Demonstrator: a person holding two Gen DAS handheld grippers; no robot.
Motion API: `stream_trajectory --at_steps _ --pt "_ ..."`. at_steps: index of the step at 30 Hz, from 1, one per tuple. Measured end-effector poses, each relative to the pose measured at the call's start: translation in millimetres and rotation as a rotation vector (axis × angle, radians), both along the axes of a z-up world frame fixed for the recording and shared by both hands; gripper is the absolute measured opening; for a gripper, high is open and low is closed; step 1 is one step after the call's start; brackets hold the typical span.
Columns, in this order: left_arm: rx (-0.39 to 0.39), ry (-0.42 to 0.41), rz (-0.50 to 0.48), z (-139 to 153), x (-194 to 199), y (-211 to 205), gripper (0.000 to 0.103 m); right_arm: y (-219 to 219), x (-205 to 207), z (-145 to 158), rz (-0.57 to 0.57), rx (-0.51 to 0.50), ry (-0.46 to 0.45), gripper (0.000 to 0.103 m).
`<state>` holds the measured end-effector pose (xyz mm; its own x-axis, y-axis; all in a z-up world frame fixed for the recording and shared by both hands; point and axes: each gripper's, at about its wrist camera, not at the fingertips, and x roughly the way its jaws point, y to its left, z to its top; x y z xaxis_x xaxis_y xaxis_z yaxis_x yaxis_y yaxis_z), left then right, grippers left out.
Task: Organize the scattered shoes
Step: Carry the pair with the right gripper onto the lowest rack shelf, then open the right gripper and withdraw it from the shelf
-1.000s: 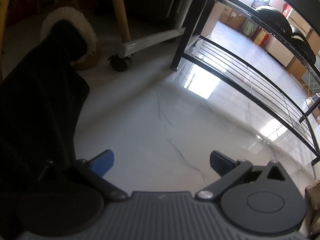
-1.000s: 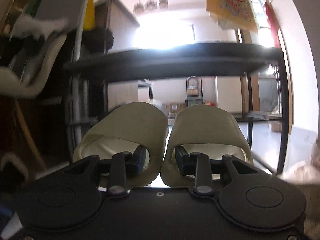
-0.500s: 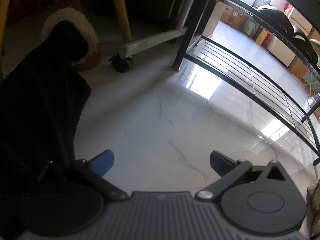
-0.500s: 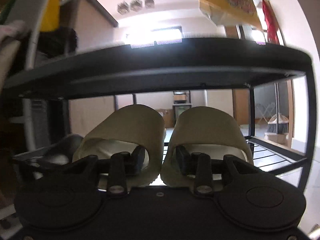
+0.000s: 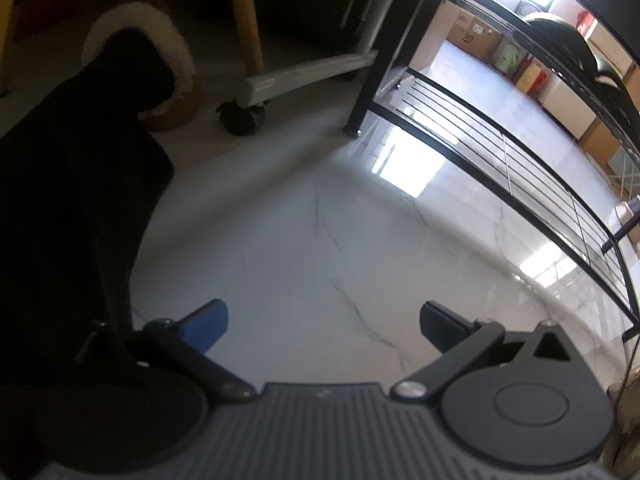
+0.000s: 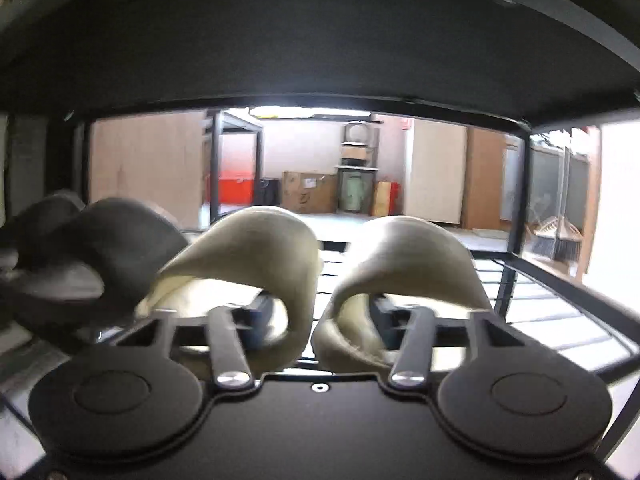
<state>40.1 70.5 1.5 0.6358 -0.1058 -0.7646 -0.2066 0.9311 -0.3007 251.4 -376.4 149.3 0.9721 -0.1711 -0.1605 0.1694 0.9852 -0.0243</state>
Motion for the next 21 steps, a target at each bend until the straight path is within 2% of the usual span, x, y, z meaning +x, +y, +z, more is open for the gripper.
stream_trajectory --at_steps 7,11,13,15,16,18,21 --pt "-0.021 0.005 0.016 -1 -1 4 0.102 6 -29 -2 0.006 -0.021 -0.051 0.09" --pt "-0.016 -0.007 0.01 0 -1 3 0.102 11 -44 10 -0.003 -0.046 -0.092 0.093" --pt "-0.008 -0.01 0.005 0 -1 2 0.102 18 -59 14 -0.003 -0.08 -0.107 0.093" --pt "0.005 -0.015 -0.001 1 -2 0 0.102 25 -76 16 -0.01 -0.073 -0.114 0.097" --pt "0.008 -0.02 -0.001 1 -2 0 0.102 29 -89 17 -0.029 -0.055 -0.111 0.101" --pt "0.017 -0.028 -0.003 3 -3 -1 0.102 36 -113 14 -0.072 -0.013 -0.093 0.103" --pt "0.041 -0.042 -0.008 5 -6 -3 0.102 49 -163 -3 -0.15 0.055 0.017 0.103"
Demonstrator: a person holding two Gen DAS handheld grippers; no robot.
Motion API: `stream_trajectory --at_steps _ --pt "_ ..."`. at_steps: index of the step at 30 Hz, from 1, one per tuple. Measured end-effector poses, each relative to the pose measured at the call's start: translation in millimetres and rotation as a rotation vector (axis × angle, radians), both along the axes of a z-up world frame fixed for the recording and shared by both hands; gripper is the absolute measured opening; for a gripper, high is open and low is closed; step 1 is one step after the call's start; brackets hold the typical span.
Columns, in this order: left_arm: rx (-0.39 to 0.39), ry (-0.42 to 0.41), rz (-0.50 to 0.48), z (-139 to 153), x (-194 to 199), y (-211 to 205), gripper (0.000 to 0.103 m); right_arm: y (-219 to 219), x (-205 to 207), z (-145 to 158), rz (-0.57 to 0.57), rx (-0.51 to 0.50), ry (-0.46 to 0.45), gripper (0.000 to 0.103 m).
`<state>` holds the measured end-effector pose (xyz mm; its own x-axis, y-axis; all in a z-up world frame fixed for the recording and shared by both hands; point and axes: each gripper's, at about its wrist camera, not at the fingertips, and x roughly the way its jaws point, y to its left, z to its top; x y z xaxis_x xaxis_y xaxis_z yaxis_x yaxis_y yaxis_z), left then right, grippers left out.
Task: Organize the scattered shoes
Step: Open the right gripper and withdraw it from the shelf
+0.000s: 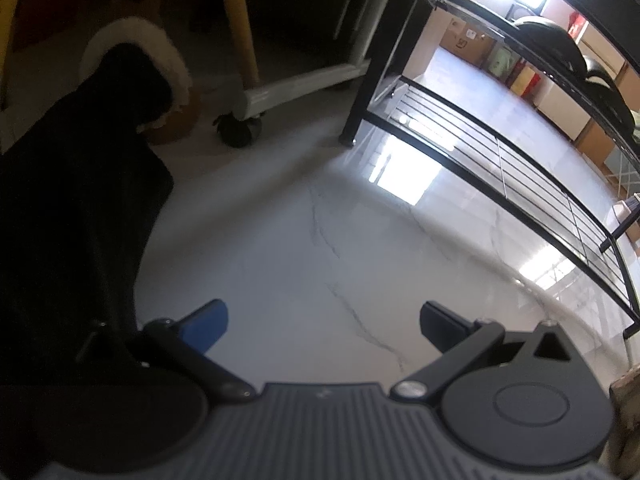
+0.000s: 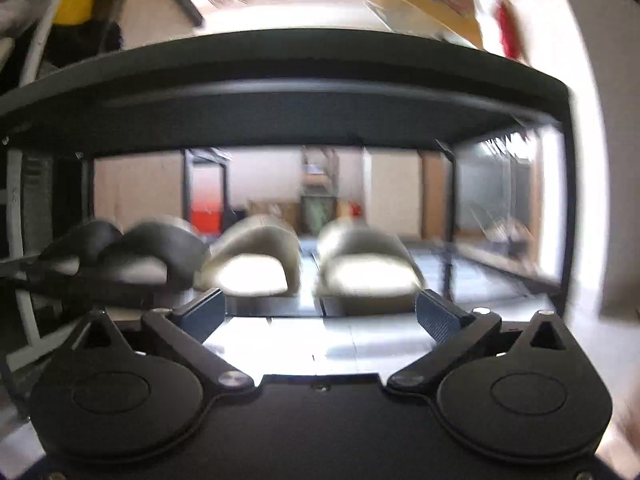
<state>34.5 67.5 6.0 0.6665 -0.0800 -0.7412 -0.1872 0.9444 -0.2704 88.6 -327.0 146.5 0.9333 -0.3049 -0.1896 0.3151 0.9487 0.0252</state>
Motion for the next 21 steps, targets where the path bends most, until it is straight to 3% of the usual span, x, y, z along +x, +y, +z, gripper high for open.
stream_trajectory --at_steps 4,7,10,14,21 --pt "0.046 -0.024 -0.018 3 -4 -5 0.102 20 -78 -33 -0.089 0.058 0.135 0.103" --pt "0.103 -0.042 -0.046 5 -7 -16 0.102 27 -115 -51 -0.153 0.089 0.238 0.103" --pt "0.153 -0.053 -0.066 6 -8 -25 0.102 33 -134 -57 -0.139 0.084 0.312 0.103" --pt "0.21 -0.058 -0.105 7 -11 -37 0.102 41 -136 -54 -0.138 0.036 0.337 0.103" --pt "0.238 -0.086 -0.106 17 -19 -39 0.102 42 -151 -42 -0.106 0.071 0.323 0.103"
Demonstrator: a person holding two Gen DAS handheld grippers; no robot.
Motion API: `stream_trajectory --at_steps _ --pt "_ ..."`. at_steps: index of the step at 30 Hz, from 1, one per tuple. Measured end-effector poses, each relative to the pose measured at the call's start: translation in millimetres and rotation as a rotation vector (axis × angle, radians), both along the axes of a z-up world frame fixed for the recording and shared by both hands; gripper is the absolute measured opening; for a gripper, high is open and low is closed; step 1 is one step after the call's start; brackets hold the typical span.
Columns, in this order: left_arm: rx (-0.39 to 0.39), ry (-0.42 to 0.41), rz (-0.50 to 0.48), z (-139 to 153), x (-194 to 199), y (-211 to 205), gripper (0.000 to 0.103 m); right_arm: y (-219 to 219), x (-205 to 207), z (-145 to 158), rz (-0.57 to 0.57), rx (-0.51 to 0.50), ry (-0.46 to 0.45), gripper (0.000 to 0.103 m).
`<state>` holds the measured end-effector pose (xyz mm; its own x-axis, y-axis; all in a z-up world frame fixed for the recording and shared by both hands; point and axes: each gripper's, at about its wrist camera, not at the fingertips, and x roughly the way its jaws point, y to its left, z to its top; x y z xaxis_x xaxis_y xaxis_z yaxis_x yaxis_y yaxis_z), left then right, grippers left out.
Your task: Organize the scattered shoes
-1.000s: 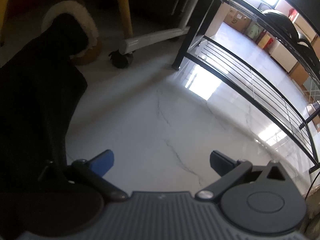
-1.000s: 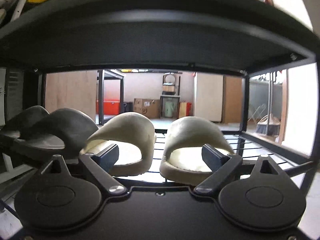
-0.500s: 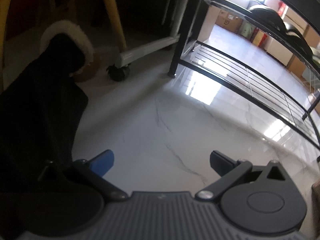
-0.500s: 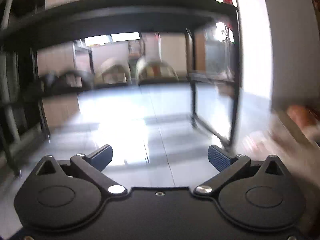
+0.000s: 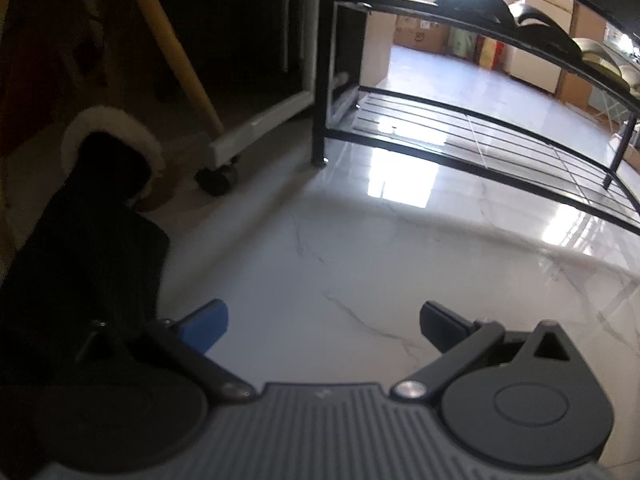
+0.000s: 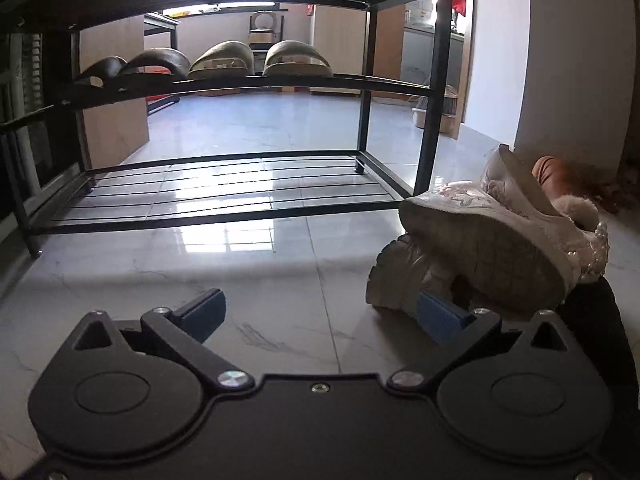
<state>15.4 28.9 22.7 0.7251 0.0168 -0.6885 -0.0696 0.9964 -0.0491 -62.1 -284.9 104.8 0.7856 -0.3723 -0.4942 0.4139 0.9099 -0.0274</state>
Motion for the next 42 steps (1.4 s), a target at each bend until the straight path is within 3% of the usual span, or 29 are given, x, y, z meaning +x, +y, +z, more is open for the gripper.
stream_trajectory --at_steps 13,32,42 --pt "-0.029 -0.006 0.05 3 0 10 0.102 2 -7 -10 0.012 0.044 0.008 0.103" --pt "-0.04 -0.025 0.014 5 0 9 0.102 -4 -2 -31 -0.033 0.152 0.093 0.103" --pt "-0.022 -0.094 -0.053 10 -5 -1 0.102 -3 0 -36 -0.032 0.16 0.118 0.103"
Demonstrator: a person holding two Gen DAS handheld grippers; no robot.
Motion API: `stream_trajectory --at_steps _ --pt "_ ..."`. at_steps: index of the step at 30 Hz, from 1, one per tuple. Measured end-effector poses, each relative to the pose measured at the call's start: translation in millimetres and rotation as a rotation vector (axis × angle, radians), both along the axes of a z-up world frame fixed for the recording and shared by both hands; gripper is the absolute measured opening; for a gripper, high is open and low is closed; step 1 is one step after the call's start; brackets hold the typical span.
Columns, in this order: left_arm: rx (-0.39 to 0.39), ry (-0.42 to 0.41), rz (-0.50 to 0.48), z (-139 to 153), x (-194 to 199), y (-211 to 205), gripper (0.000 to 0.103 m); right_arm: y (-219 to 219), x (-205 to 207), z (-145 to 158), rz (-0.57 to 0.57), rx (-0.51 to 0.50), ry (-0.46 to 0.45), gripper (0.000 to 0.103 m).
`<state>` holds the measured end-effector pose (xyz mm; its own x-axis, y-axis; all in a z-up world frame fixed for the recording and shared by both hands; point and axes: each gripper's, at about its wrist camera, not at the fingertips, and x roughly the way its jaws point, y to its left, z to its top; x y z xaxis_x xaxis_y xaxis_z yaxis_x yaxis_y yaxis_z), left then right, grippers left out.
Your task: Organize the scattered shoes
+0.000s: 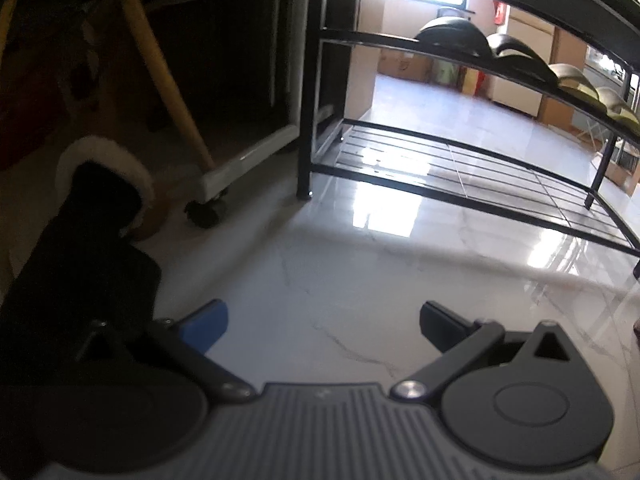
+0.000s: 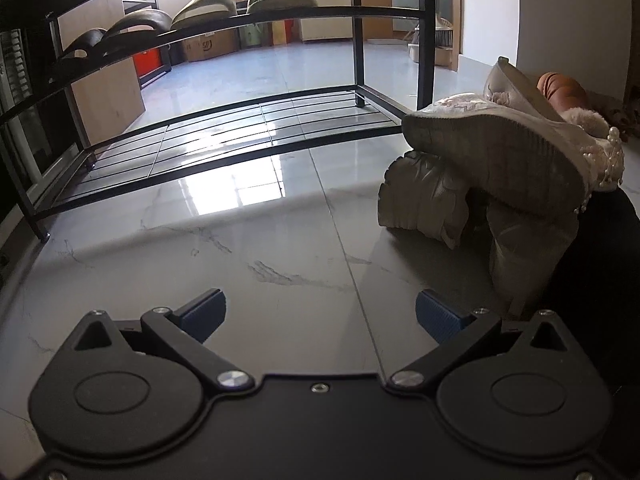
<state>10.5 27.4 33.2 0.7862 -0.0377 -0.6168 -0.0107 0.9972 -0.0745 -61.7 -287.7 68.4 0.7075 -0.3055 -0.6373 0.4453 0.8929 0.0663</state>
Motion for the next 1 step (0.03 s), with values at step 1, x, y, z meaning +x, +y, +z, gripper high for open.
stream_trajectory --at_steps 1 --pt "0.002 0.006 0.002 -0.3 1.0 -0.4 0.102 0.1 0.1 -0.4 0.0 0.001 0.001 0.103"
